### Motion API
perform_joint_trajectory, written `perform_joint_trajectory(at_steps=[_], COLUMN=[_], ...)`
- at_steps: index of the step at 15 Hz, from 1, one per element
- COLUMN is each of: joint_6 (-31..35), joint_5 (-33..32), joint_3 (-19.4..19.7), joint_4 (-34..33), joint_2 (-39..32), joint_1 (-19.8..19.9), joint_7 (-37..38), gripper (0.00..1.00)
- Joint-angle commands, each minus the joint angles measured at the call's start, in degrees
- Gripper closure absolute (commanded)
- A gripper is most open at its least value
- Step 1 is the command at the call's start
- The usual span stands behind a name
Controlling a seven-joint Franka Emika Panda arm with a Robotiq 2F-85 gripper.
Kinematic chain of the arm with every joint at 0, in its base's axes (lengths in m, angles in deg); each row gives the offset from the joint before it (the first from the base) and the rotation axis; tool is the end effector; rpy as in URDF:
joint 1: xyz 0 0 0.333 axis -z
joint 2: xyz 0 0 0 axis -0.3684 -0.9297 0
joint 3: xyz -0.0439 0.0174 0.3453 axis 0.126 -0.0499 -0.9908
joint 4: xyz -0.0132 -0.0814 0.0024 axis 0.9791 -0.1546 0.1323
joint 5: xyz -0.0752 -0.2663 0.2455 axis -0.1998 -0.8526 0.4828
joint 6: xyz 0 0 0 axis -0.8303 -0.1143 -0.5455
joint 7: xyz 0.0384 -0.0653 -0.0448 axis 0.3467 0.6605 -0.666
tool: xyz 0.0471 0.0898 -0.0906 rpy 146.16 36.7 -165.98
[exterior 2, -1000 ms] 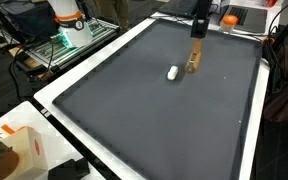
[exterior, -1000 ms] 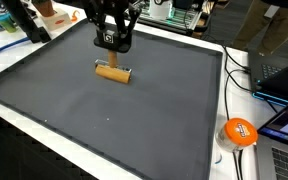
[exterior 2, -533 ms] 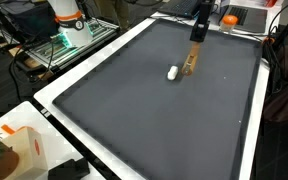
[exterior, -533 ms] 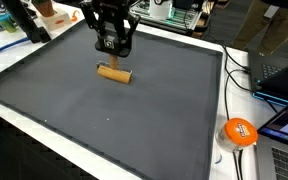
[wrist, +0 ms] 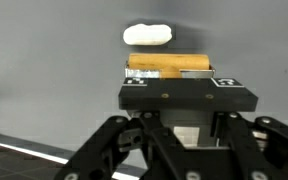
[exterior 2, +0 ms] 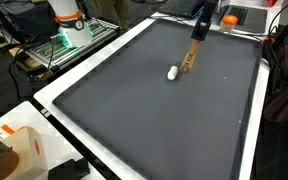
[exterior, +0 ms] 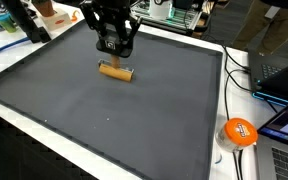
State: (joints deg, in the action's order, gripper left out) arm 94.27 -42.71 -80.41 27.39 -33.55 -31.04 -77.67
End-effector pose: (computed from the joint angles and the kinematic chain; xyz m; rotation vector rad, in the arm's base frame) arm 0.6558 0.1176 0.3891 2.9352 0.2882 -0.0560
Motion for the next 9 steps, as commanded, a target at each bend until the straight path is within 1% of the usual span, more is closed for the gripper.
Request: perform_joint_trajectory(at_steps=[1,2,3,9], joint_6=[-0.6,-0.9,-0.9,-6.2], joint_5=[0.1,0.0,0.0,1.0], joint_3=[0.1,0.1,0.1,-0.1], joint_4=[-0.9,-1.5,-1.7,-7.9], joint_2=[-0.5,-1.0,-1.2,-5.4], joint_1=[-0.3,-0.4,-0.4,0.5], joint_7=[0.1,0.1,0.1,-4.6], gripper=[0.53,0.53,0.78,0.78])
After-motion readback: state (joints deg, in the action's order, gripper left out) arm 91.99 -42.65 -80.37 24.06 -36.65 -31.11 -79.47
